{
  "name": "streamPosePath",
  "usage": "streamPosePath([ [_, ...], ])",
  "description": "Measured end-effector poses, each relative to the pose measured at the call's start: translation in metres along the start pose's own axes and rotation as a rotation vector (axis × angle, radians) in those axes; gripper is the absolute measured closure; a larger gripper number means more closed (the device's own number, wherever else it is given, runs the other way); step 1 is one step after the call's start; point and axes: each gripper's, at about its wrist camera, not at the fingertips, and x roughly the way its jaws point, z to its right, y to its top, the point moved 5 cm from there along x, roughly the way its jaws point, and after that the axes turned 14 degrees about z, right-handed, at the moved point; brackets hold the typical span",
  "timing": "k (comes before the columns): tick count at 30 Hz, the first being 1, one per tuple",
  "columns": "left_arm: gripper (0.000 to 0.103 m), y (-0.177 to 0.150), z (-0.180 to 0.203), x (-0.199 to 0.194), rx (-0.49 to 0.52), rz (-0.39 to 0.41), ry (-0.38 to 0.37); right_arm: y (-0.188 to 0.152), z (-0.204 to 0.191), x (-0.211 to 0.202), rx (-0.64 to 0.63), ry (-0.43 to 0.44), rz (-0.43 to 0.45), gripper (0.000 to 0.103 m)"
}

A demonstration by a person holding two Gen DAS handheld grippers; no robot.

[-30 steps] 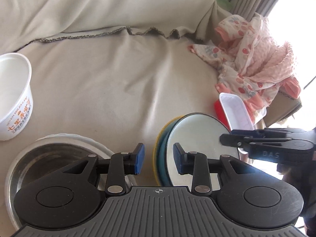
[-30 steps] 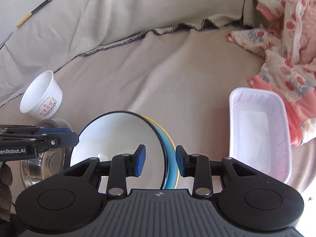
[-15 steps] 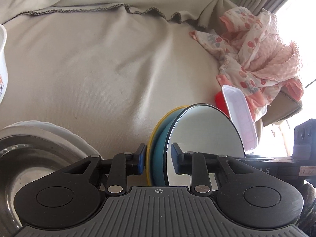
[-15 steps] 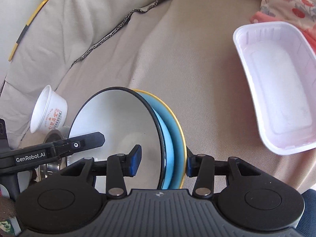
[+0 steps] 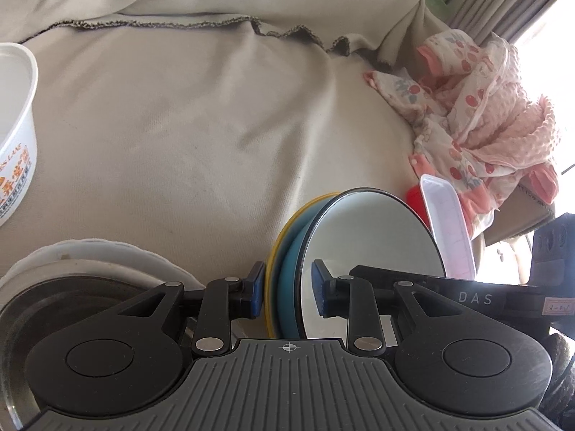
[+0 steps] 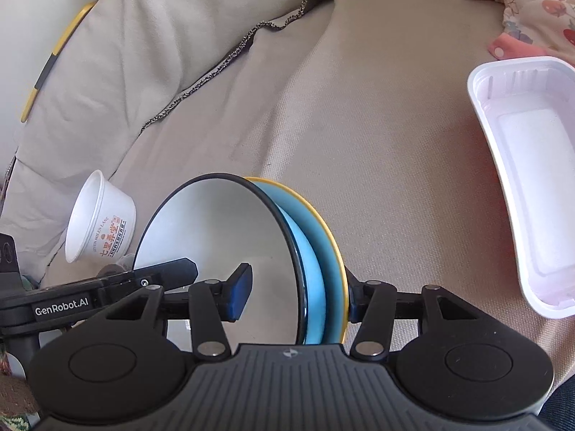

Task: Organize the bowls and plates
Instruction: 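Lower the blue bowl into the yellow-rimmed bowl and open the right tool, then move the right tool to the rim of the white printed bowl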

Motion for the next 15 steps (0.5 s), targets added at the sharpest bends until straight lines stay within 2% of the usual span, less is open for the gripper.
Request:
streamPosePath([
  [4, 0.073, 0.001, -0.004, 0.002, -0.004, 0.001, 0.015, 0.004, -0.006, 0.005, -0.033, 0.0, 0.015, 0.053],
  [10, 0.072, 0.005, -0.002, -0.008, -0.029, 0.0, -0.032, 0.006, -0.009, -0.001, -0.132, -0.066, 0.048, 0.054],
  [12, 0.072, 0.012, -0.006, -0.022, -0.047, 0.028, -0.039, 0.011, -0.011, -0.011, -0.15, -0.077, 0.052, 0.054],
  [15, 0.073, 0.03, -0.019, -0.062, -0.102, 0.118, -0.09, 0.025, -0.027, -0.033, -0.255, -0.104, 0.108, 0.054],
])
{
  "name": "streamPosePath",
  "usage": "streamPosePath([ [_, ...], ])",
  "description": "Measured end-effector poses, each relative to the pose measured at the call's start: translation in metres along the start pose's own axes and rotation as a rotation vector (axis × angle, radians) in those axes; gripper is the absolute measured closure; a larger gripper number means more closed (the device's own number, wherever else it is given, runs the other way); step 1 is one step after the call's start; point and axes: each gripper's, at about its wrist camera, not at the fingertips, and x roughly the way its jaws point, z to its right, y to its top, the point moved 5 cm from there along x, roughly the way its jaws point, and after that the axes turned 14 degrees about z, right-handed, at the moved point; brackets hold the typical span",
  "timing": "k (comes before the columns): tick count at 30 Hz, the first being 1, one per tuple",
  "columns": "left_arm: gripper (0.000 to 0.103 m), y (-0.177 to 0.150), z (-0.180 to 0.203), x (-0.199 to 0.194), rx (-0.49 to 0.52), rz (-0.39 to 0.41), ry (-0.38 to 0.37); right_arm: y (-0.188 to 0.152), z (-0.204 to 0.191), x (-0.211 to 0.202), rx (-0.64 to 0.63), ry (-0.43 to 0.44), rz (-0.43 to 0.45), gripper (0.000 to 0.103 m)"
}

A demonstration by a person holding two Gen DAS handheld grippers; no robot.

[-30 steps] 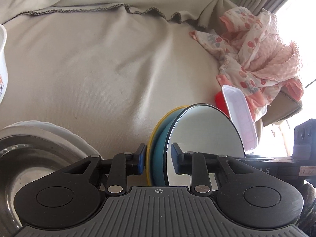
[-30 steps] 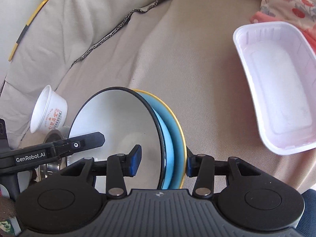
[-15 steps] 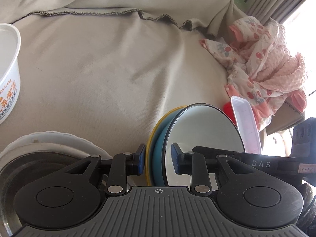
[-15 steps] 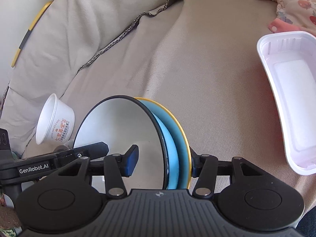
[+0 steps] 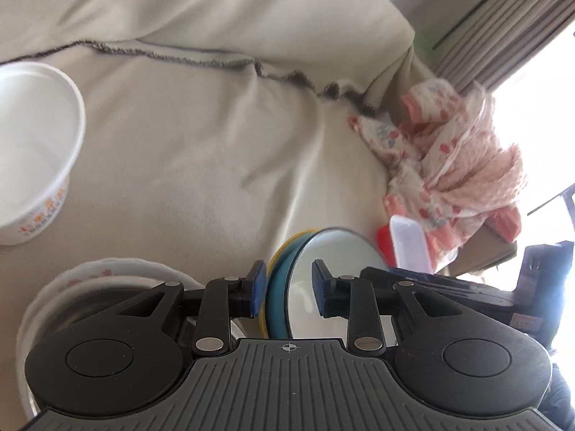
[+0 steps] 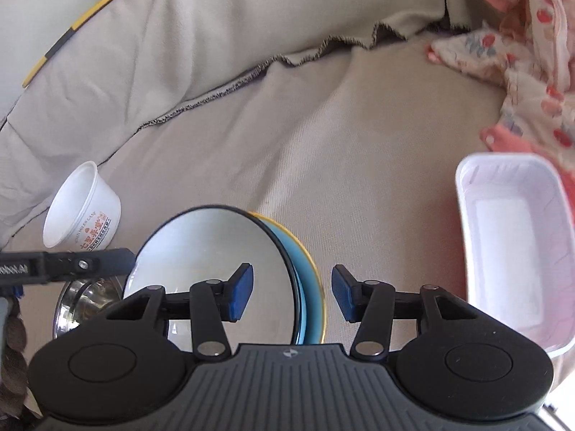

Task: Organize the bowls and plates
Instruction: 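Move the right tool to the rim of the white printed bowl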

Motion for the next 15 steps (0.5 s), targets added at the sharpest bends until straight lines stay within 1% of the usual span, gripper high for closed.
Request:
streamPosePath([
  [1, 0.073, 0.009, -0.005, -0.015, -0.011, 0.043, -0.005, 0.007, -0.006, -0.007, -0.039, -0.013, 0.022, 0.054],
  [3, 0.073, 0.029, -0.022, -0.049, -0.037, 0.153, 0.023, 0.025, -0.025, -0.018, -0.128, -0.029, 0.072, 0.053],
  [4, 0.073, 0.038, -0.033, -0.064, -0.057, 0.212, 0.053, 0.033, -0.036, -0.021, -0.168, -0.03, 0.09, 0.052],
  [5, 0.073, 0.047, -0.047, -0.08, -0.077, 0.278, 0.103, 0.041, -0.051, -0.023, -0.211, -0.027, 0.103, 0.052],
  [6, 0.073, 0.056, -0.064, -0.097, -0.088, 0.356, 0.19, 0.048, -0.065, -0.023, -0.244, -0.019, 0.111, 0.051],
  [7, 0.073, 0.062, -0.08, -0.111, -0.096, 0.421, 0.298, 0.055, -0.081, -0.02, -0.272, -0.006, 0.113, 0.048],
  [8, 0.073, 0.066, -0.096, -0.123, -0.109, 0.468, 0.408, 0.06, -0.095, -0.016, -0.292, 0.005, 0.104, 0.046],
  [9, 0.073, 0.069, -0.111, -0.133, -0.121, 0.5, 0.499, 0.064, -0.11, -0.008, -0.307, 0.008, 0.082, 0.044],
  [10, 0.073, 0.07, -0.122, -0.14, -0.136, 0.512, 0.543, 0.065, -0.123, 0.0, -0.314, 0.012, 0.056, 0.044],
  [11, 0.073, 0.071, -0.132, -0.144, -0.168, 0.509, 0.552, 0.066, -0.137, 0.009, -0.316, 0.023, 0.029, 0.044],
  [13, 0.073, 0.07, -0.152, -0.142, -0.246, 0.472, 0.524, 0.063, -0.164, 0.025, -0.32, 0.075, -0.015, 0.044],
  [14, 0.073, 0.069, -0.159, -0.136, -0.27, 0.445, 0.509, 0.061, -0.178, 0.031, -0.328, 0.095, -0.03, 0.044],
  [15, 0.073, 0.067, -0.165, -0.13, -0.285, 0.42, 0.501, 0.059, -0.19, 0.036, -0.34, 0.108, -0.035, 0.042],
])
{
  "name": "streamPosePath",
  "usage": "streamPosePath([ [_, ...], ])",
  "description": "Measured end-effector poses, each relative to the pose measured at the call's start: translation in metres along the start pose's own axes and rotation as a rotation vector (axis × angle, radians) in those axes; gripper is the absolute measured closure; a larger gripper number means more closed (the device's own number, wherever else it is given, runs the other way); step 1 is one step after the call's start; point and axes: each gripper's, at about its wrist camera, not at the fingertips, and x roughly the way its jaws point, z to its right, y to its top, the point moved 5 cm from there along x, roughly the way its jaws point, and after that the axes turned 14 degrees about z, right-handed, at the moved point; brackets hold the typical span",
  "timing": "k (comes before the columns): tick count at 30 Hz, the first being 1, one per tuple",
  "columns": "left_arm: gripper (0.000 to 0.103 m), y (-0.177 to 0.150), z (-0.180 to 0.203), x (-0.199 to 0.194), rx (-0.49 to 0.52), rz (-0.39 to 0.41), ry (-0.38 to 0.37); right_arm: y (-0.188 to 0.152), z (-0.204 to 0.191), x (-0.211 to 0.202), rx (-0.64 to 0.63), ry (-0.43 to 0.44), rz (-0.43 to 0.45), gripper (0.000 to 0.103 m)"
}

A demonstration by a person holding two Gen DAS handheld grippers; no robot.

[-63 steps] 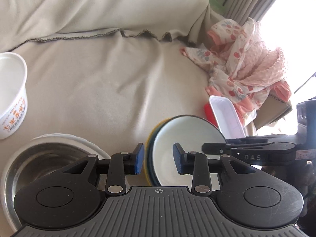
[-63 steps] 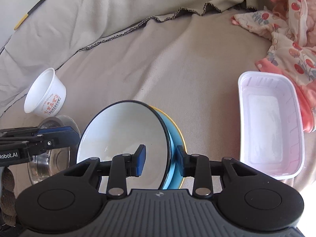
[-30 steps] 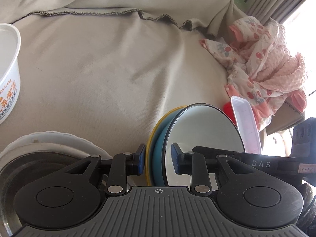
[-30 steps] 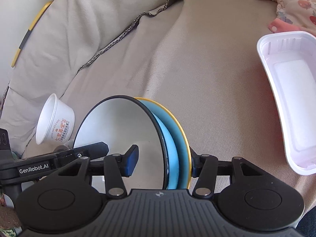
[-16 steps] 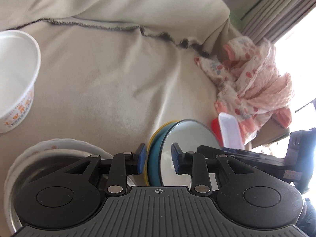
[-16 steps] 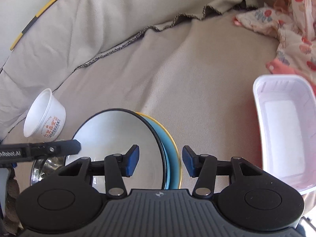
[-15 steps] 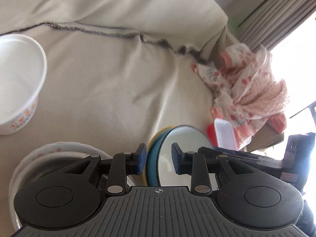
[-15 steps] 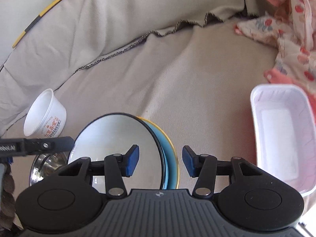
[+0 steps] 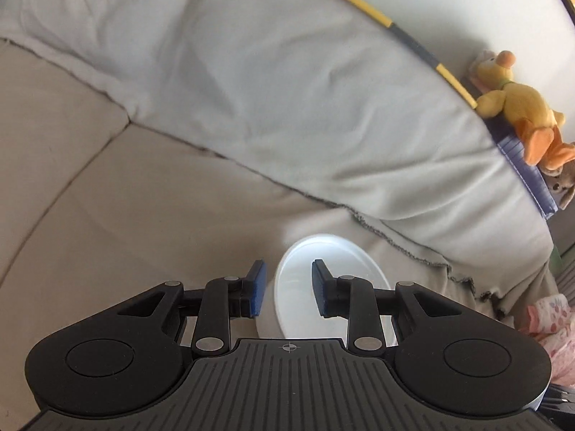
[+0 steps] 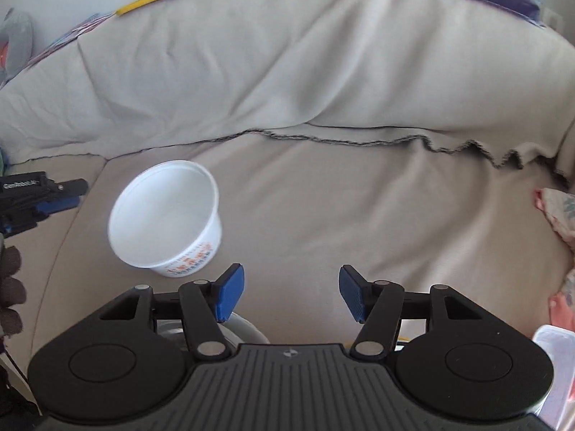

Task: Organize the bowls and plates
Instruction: 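Move the right tool to the rim of the white printed bowl, then grasp the white printed bowl with both tools and lower it into the blue bowl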

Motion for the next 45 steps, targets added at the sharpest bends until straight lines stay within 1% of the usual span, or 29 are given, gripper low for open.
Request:
streamPosePath([
  [1, 0.073, -0.003, -0.002, 0.007, -0.007, -0.021, 0.001, 0.003, -0.013, 0.006, -0.02, 0.006, -0.001, 0.035],
  [3, 0.073, -0.009, -0.005, 0.019, -0.021, -0.052, -0.002, 0.007, -0.039, 0.018, -0.073, 0.008, -0.001, 0.03],
  [7, 0.072, -0.023, -0.01, 0.04, -0.017, -0.093, 0.038, 0.016, -0.076, 0.045, -0.167, 0.016, -0.018, 0.029],
  [9, 0.072, -0.029, -0.011, 0.053, -0.024, -0.119, 0.04, 0.022, -0.087, 0.062, -0.197, 0.024, 0.006, 0.029],
  [11, 0.072, -0.035, -0.012, 0.062, -0.043, -0.147, 0.029, 0.026, -0.091, 0.087, -0.198, -0.018, 0.022, 0.029],
  [12, 0.072, -0.038, -0.012, 0.068, -0.052, -0.163, 0.019, 0.025, -0.089, 0.101, -0.169, -0.033, 0.008, 0.029],
  [13, 0.072, -0.04, -0.013, 0.073, -0.062, -0.176, 0.012, 0.023, -0.086, 0.116, -0.127, -0.033, -0.026, 0.031],
  [16, 0.071, -0.045, -0.015, 0.081, -0.09, -0.198, 0.006, 0.009, -0.079, 0.153, 0.028, 0.009, -0.145, 0.037],
  [18, 0.071, -0.046, -0.015, 0.084, -0.102, -0.199, -0.003, 0.0, -0.077, 0.164, 0.06, 0.006, -0.168, 0.041],
  [20, 0.073, -0.049, -0.013, 0.086, -0.101, -0.205, -0.016, -0.007, -0.076, 0.166, 0.078, 0.014, -0.181, 0.054],
  [21, 0.072, -0.051, -0.011, 0.086, -0.097, -0.207, -0.021, -0.01, -0.075, 0.166, 0.097, 0.034, -0.196, 0.067],
  [22, 0.073, -0.052, -0.007, 0.084, -0.085, -0.206, -0.022, -0.012, -0.071, 0.164, 0.119, 0.042, -0.211, 0.067],
  [24, 0.073, -0.049, 0.005, 0.075, -0.057, -0.196, -0.052, -0.009, -0.067, 0.153, 0.119, 0.039, -0.195, 0.068],
  [28, 0.072, -0.039, 0.04, 0.043, -0.033, -0.16, -0.155, 0.01, -0.053, 0.11, 0.083, 0.03, -0.112, 0.068],
  [31, 0.072, -0.036, 0.074, 0.012, 0.009, -0.126, -0.245, 0.025, -0.036, 0.064, 0.08, 0.031, -0.053, 0.068],
  [34, 0.07, -0.042, 0.107, -0.019, 0.055, -0.124, -0.358, 0.033, -0.015, 0.007, 0.053, 0.013, 0.017, 0.068],
  [36, 0.07, -0.054, 0.13, -0.036, 0.084, -0.15, -0.426, 0.031, -0.001, -0.029, 0.036, -0.006, 0.058, 0.068],
  [38, 0.07, -0.071, 0.15, -0.049, 0.111, -0.184, -0.477, 0.023, 0.016, -0.063, 0.027, -0.032, 0.084, 0.068],
  [40, 0.07, -0.093, 0.171, -0.059, 0.174, -0.227, -0.52, 0.011, 0.033, -0.088, 0.024, -0.061, 0.093, 0.068],
  [43, 0.07, -0.132, 0.19, -0.06, 0.26, -0.323, -0.558, -0.016, 0.059, -0.107, 0.02, -0.106, 0.078, 0.068],
  [45, 0.071, -0.153, 0.194, -0.055, 0.269, -0.387, -0.554, -0.036, 0.077, -0.107, 0.044, -0.121, 0.045, 0.068],
])
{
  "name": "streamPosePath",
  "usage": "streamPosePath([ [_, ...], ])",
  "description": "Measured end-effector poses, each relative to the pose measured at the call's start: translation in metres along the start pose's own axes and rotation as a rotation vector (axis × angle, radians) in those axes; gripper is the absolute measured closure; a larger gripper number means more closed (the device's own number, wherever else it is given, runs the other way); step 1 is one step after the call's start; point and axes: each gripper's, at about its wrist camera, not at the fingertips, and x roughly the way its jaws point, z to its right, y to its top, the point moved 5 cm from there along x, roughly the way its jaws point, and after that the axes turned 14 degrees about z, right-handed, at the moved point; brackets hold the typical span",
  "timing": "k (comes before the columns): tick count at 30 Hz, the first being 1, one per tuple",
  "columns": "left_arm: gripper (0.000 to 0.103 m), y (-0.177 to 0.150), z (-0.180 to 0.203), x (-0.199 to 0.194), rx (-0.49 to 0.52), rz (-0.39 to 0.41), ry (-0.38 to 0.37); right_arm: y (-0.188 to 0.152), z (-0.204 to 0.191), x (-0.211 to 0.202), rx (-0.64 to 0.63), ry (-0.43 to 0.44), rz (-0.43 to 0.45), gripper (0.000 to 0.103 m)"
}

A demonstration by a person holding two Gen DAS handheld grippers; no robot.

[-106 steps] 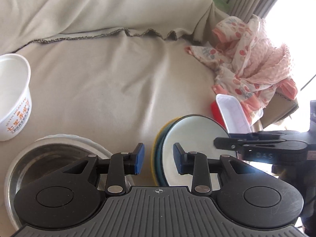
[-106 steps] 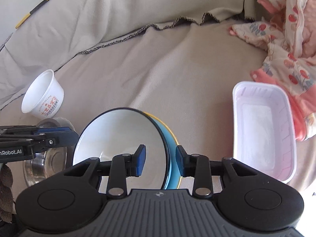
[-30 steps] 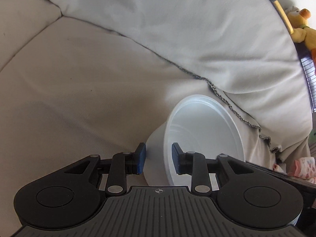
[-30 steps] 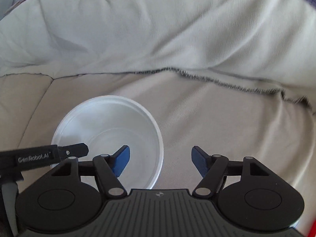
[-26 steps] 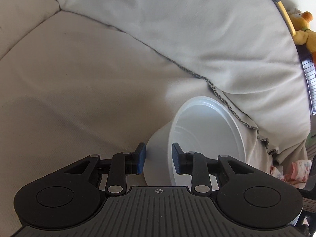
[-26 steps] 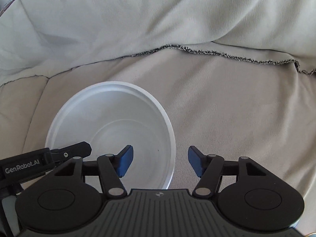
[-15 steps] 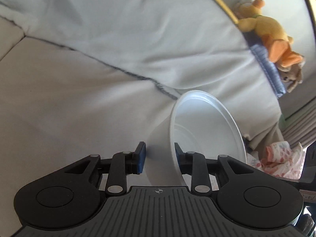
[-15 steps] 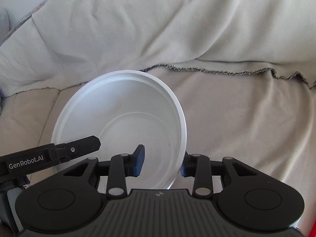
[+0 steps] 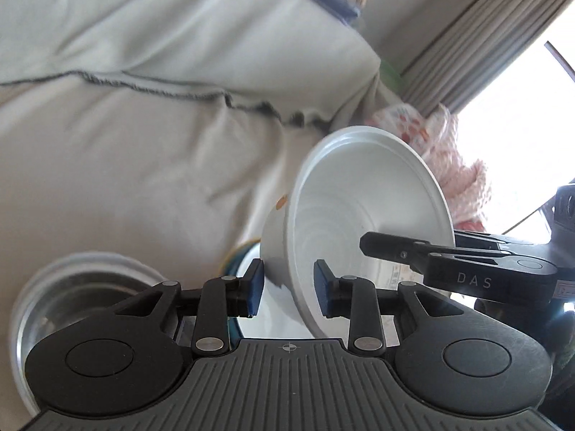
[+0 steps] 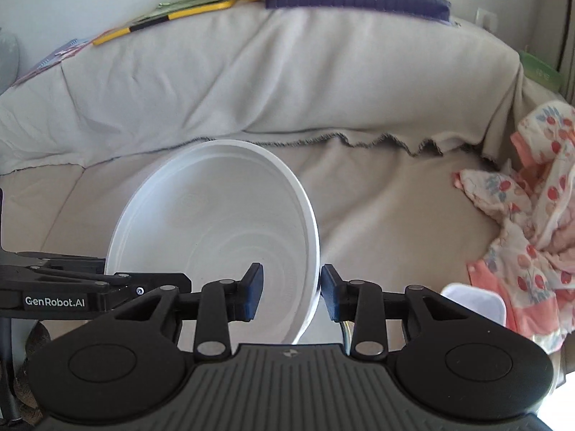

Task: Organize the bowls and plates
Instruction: 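Grasp the white printed bowl with both tools and lower it into the blue bowl, then open both tools and pull them back from the white bowl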

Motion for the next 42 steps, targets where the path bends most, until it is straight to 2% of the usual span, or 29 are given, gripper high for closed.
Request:
streamPosePath([
  [5, 0.072, -0.021, -0.005, 0.021, 0.016, -0.054, 0.063, -0.045, 0.028, 0.021, 0.104, 0.008, -0.102, 0.069],
  [9, 0.072, -0.026, -0.01, 0.025, 0.019, -0.071, 0.085, -0.061, 0.027, 0.042, 0.116, 0.005, -0.134, 0.07],
  [13, 0.072, -0.022, -0.013, 0.02, 0.013, -0.073, 0.067, -0.062, 0.023, 0.042, 0.109, -0.009, -0.119, 0.07],
  [20, 0.071, -0.002, -0.01, -0.004, -0.006, 0.0, 0.03, -0.051, 0.032, 0.037, 0.118, -0.034, -0.076, 0.07],
  [27, 0.071, 0.006, -0.016, -0.018, -0.007, 0.028, 0.042, -0.049, 0.04, 0.021, 0.143, -0.049, -0.036, 0.069],
  [30, 0.071, 0.009, -0.027, -0.039, 0.037, 0.067, 0.094, -0.049, 0.029, -0.013, 0.097, -0.015, 0.053, 0.067],
  [31, 0.071, 0.01, -0.033, -0.048, 0.06, 0.084, 0.12, -0.051, 0.024, -0.026, 0.094, 0.008, 0.081, 0.062],
  [34, 0.071, 0.007, -0.053, -0.077, 0.116, 0.125, 0.227, -0.065, 0.001, -0.058, 0.119, 0.141, 0.125, 0.052],
  [36, 0.071, 0.001, -0.07, -0.094, 0.119, 0.137, 0.315, -0.081, -0.021, -0.063, 0.115, 0.236, 0.106, 0.051],
  [39, 0.071, -0.011, -0.098, -0.114, 0.071, 0.163, 0.429, -0.108, -0.055, -0.053, 0.098, 0.313, 0.068, 0.051],
  [42, 0.071, -0.03, -0.127, -0.122, -0.048, 0.158, 0.457, -0.131, -0.079, -0.03, 0.084, 0.263, 0.058, 0.051],
])
